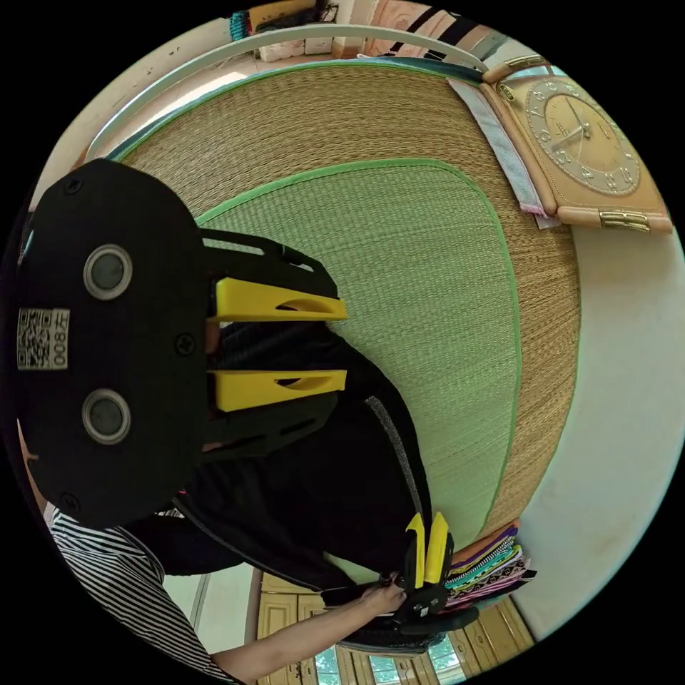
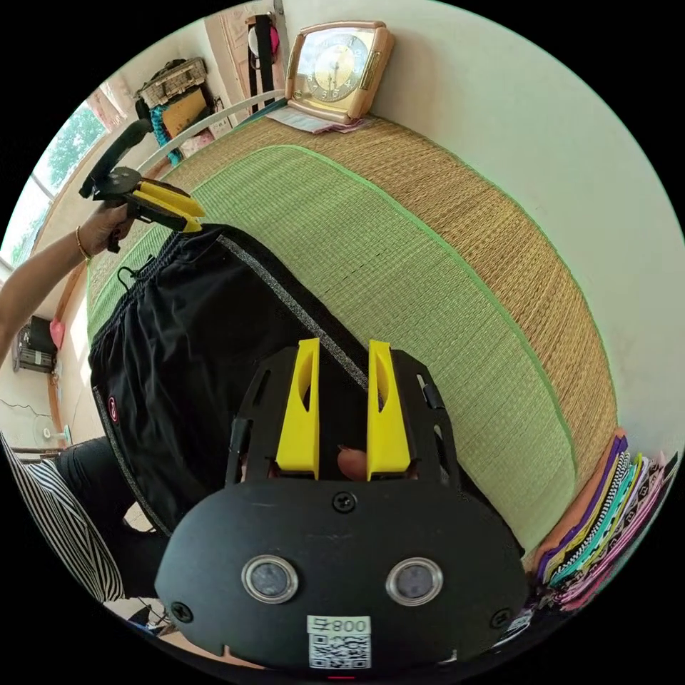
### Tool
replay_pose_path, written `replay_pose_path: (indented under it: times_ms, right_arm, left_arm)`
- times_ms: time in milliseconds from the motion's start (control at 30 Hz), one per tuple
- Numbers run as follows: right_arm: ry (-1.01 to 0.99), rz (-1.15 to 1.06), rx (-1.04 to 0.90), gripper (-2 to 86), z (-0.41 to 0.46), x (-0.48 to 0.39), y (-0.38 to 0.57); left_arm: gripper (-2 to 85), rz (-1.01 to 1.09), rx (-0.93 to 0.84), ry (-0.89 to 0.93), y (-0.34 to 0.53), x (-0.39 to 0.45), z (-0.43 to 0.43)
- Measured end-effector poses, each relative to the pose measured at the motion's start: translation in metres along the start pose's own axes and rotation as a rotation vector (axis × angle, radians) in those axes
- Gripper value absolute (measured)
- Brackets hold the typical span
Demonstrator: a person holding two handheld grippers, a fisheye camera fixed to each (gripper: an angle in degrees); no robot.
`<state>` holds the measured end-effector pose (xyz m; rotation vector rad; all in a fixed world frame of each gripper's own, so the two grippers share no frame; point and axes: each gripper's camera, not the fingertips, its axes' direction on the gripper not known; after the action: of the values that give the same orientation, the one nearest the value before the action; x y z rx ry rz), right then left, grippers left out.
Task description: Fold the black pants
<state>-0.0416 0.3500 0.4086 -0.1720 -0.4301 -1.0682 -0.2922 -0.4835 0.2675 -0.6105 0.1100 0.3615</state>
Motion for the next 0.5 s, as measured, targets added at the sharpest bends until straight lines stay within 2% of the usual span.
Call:
replay_pose_path:
  times_ms: [133, 500]
  right_arm:
    - [0.011, -0.039, -0.104, 10.3, 0.018, 0.001, -0.010]
    - [-0.049, -0.004, -0.131, 5.6, 0.009, 0.004, -0.014]
  left_arm:
    - [9.0, 0.046, -0.056, -0.080, -0.021, 0.025, 0.003]
    - [6.2, 0.075, -0.070, -0.083, -0.048, 0.071, -0.016]
